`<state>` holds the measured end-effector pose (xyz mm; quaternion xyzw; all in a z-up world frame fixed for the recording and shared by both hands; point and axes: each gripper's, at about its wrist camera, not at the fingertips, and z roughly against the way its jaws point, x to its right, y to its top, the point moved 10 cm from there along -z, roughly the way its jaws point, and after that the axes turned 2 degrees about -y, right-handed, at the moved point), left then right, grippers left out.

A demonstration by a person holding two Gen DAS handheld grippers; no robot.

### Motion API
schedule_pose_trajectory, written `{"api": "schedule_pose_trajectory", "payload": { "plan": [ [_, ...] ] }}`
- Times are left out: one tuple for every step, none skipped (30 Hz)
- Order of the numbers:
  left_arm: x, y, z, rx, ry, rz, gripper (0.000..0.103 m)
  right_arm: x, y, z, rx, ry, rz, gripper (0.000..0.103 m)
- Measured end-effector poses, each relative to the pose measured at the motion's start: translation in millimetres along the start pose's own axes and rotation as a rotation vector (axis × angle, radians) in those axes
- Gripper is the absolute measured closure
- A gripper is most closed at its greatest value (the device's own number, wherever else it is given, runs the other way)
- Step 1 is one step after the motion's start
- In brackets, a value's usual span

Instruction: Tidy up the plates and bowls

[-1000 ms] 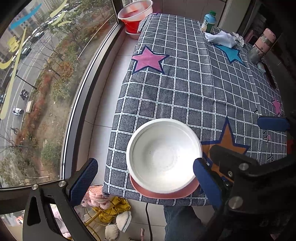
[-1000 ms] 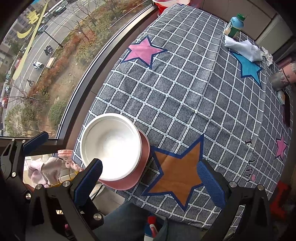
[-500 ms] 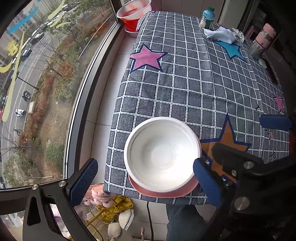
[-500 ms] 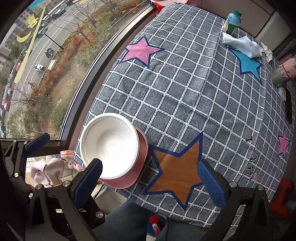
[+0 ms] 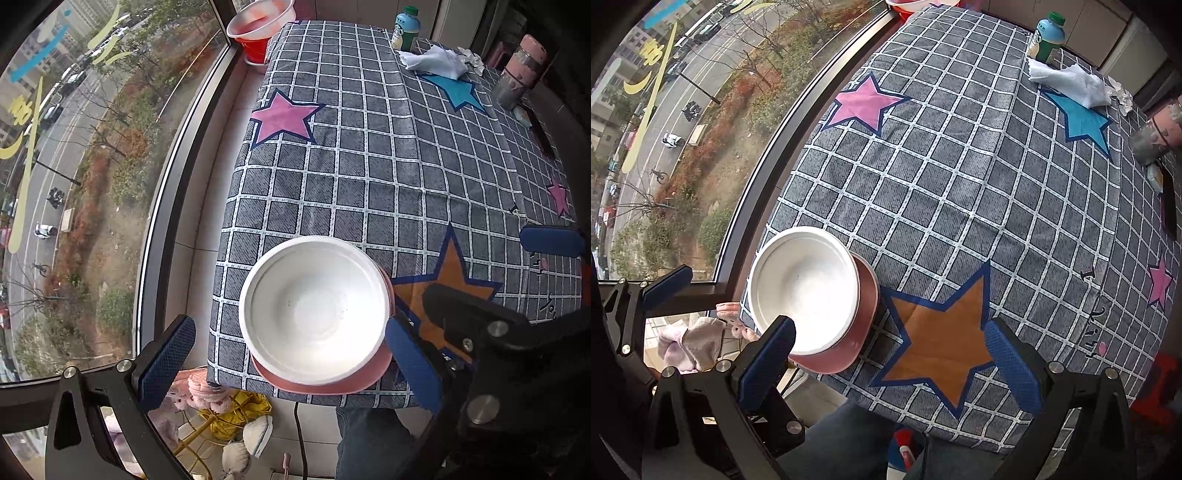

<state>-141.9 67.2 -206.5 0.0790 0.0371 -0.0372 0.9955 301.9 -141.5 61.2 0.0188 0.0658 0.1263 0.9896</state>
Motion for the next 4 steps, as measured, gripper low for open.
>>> {"api": "schedule_pose_trajectory", "payload": {
  "plan": [
    [0.4,0.0,0.2,0.001,0.0,0.0,0.0,0.4,0.0,0.1,0.0,0.001,0.001,0.0],
    [1.2,0.8,1.6,0.01,-0.005,0.002,0.0,0.4,-0.1,0.1,0.0,0.002,0.001,0.0],
    [1.9,2.2,4.5,0.027,-0.015,0.005,0.0,0.5,-0.1,0.2,-0.001,0.004,0.002,0.0],
    [3.2,3.6,6.6,0.039,-0.029,0.008,0.0,0.6,-0.4,0.1,-0.001,0.008,0.003,0.0]
  ]
}}
